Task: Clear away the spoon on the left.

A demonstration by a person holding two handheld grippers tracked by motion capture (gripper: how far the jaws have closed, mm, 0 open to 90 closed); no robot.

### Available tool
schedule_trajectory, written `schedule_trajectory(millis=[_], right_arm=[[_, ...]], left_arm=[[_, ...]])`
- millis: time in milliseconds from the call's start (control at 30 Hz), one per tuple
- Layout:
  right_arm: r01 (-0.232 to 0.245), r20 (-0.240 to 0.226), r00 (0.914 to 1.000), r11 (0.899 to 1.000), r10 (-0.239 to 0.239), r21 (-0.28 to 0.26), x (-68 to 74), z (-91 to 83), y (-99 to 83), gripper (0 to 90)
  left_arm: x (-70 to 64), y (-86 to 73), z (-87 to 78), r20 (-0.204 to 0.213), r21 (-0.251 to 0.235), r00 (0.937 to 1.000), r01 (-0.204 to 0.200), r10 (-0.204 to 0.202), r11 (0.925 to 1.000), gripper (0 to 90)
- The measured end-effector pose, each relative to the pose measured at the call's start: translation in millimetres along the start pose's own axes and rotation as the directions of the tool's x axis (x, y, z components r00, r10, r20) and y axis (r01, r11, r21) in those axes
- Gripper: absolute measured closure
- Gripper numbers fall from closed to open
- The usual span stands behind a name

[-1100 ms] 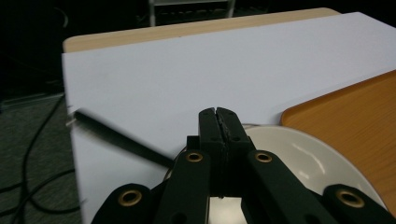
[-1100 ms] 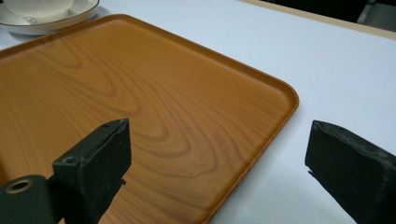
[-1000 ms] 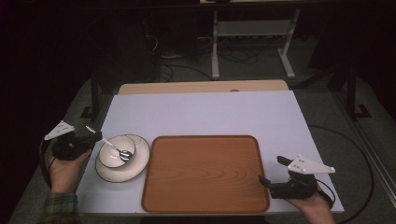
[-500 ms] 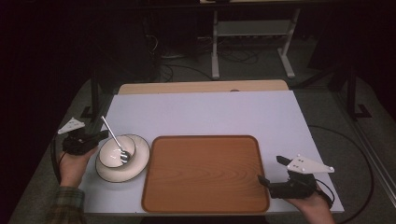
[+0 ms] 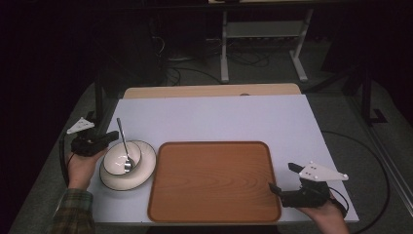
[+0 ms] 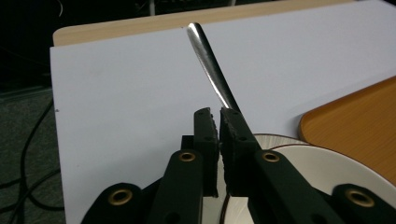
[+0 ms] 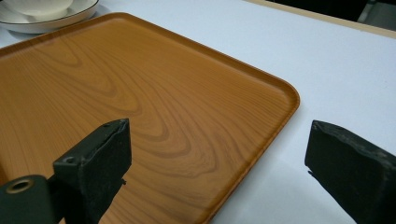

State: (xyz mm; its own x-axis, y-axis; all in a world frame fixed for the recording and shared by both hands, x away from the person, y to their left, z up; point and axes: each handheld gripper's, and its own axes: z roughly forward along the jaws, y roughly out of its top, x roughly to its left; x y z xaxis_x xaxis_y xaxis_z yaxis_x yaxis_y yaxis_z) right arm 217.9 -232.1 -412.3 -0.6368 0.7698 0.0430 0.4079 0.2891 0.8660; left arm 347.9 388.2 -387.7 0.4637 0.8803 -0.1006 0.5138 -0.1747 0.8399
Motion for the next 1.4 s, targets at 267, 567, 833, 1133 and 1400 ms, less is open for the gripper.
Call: schedule_trajectory(millis=[267, 567, 833, 1133, 1400], right_arm=[[0.001, -0.001, 1.0, 1.0, -0.001, 0.003, 0.3, -0.6, -0.5, 6.5], [0.004, -0.005, 1.0, 1.0, -0.004, 0.005, 0.6, 1.1, -0.6, 6.5], [0.005, -0.003, 1.0, 1.0, -0.004, 0.005, 0.7, 1.1, -0.7, 6.6], [0.003, -0.002, 1.0, 1.0, -0.003, 0.003, -0.3, 0.1, -1.1, 6.6], [0.004, -0.002, 1.0, 1.0, -0.004, 0.004, 0.3, 0.0, -0.9, 6.6]], left_arm=[[0.3, -0.4, -8.3, 0.047, -0.026, 0.9972, 0.06, -0.059, 0.9978, 57.3], [-6.1, 2.0, 8.6, 0.074, -0.001, 0.9957, 0.057, -0.056, 0.9984, 53.3], [-5.8, -1.3, 16.1, 0.068, 0.038, 0.9959, 0.056, -0.059, 0.9977, 63.8], [-6.1, -2.6, 17.8, 0.085, 0.045, 0.994, 0.066, -0.069, 0.9968, 75.6], [-2.5, -5.4, 13.9, 0.111, 0.032, 0.9886, 0.099, -0.102, 0.9945, 83.9]])
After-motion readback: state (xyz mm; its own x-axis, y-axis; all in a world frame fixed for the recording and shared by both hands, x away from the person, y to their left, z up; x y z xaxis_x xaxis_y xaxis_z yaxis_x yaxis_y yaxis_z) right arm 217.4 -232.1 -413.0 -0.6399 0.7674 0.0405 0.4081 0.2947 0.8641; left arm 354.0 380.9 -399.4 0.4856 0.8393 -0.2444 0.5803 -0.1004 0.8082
